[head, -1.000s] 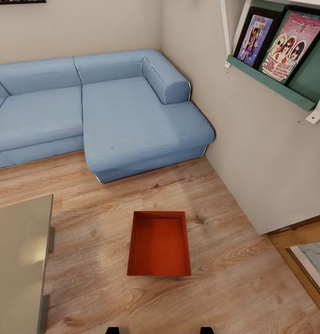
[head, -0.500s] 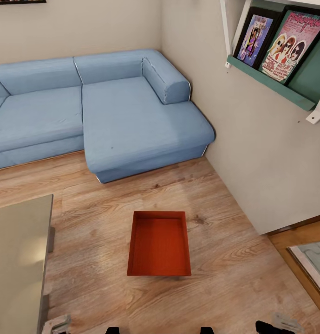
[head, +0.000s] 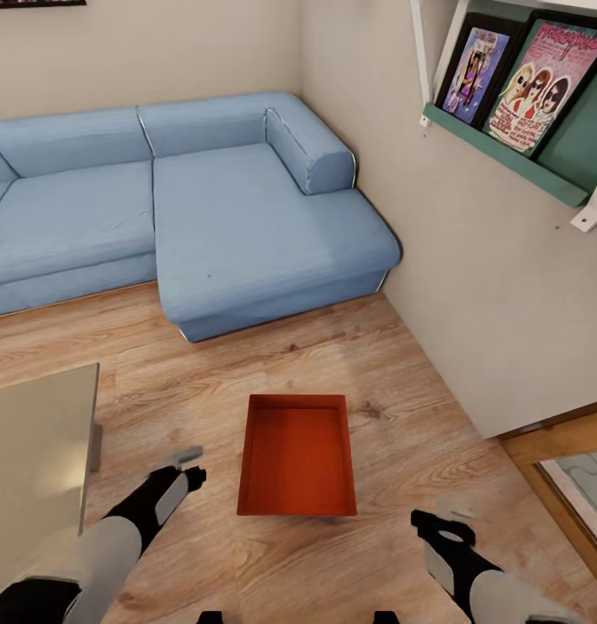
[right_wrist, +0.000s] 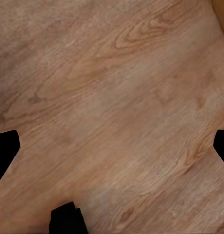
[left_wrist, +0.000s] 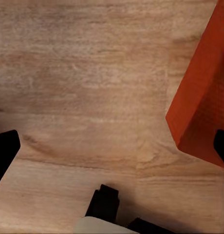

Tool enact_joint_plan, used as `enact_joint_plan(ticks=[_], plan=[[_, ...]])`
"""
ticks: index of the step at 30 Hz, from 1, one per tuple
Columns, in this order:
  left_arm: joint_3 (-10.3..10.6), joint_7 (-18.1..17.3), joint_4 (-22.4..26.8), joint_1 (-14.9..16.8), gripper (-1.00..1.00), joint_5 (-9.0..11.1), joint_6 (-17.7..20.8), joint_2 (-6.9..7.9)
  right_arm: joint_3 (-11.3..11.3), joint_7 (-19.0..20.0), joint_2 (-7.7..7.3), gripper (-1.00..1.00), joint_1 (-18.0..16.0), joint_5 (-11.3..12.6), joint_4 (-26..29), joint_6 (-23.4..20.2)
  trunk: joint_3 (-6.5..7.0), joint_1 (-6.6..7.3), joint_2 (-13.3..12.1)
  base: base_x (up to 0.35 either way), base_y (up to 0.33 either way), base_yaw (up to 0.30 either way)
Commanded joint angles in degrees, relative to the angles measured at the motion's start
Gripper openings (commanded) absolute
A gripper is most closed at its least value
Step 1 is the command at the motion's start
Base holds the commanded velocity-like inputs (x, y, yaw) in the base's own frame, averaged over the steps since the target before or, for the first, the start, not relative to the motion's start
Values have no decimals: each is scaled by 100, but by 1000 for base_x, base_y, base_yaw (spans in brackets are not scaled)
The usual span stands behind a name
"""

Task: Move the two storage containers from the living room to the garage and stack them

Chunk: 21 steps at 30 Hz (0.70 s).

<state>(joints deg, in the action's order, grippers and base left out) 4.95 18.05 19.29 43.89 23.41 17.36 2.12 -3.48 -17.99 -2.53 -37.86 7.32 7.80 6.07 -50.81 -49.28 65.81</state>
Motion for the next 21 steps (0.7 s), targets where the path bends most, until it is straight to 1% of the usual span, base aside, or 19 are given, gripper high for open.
enact_joint_plan(ticks=[1, 2, 3, 4, 5, 6, 7, 8, 9, 11, 13, 15, 19, 21], plan=[[56, 77, -4, 31, 100, 18, -18, -52, -30, 22, 111, 100, -6, 31, -6, 97, -3, 0, 2, 0, 0, 0], [62, 87, -18, 42, 100, -2, -89, -74, -26, 26, 179, 100, -7, -3, -6, 114, -3, 0, 2, 0, 0, 0], [102, 115, -162, 71, 100, -147, -486, -185, 48, 37, 505, 100, -9, -341, -8, 156, -3, 0, 2, 0, 0, 0], [141, 120, -274, 76, 100, -270, -619, -244, 104, 40, 616, 100, -10, -522, -11, 163, -3, 0, 2, 0, 0, 0], [172, 122, -336, 78, 100, -344, -672, -277, 130, 42, 667, 100, -10, -610, -15, 166, -3, 0, 2, 0, 0, 0], [249, 126, -454, 80, 100, -514, -751, -339, 174, 55, 757, 100, -10, -760, -37, 176, -3, 0, 2, 0, 0, 0], [287, 128, -498, 81, 100, -598, -781, -370, 189, 68, 800, 100, -10, -818, -48, 185, -3, 0, 2, 0, 0, 0], [332, 135, -543, 84, 100, -760, -823, -423, 213, 95, 889, 100, -10, -905, -65, 197, -3, 0, 2, 0, 0, 0], [354, 139, -572, 85, 100, -865, -851, -458, 237, 117, 967, 100, -10, -963, -76, 207, -3, 0, 2, 0, 0, 0], [377, 143, -612, 87, 100, -961, -882, -496, 257, 199, 1056, 100, -11, -1030, -87, 268, -3, 0, 2, 0, 0, 0], [390, 147, -668, 86, 100, -1021, -895, -564, 257, 296, 1102, 100, -11, -1054, -96, 368, -3, 0, 2, 0, 0, 0], [399, 148, -730, 89, 100, -1051, -904, -652, 257, 338, 1133, 100, -11, -1059, -105, 440, -3, 0, 2, 0, 0, 0], [407, 142, -901, 89, 100, -1082, -930, -717, 248, 364, 1220, 100, -11, -1031, -262, 508, -3, 0, 2, 0, 0, 0], [409, 139, -1014, 88, 100, -1081, -1127, -733, 245, 368, 1250, 100, -11, -1024, -398, 557, -3, 0, 2, 0, 0, 0]])
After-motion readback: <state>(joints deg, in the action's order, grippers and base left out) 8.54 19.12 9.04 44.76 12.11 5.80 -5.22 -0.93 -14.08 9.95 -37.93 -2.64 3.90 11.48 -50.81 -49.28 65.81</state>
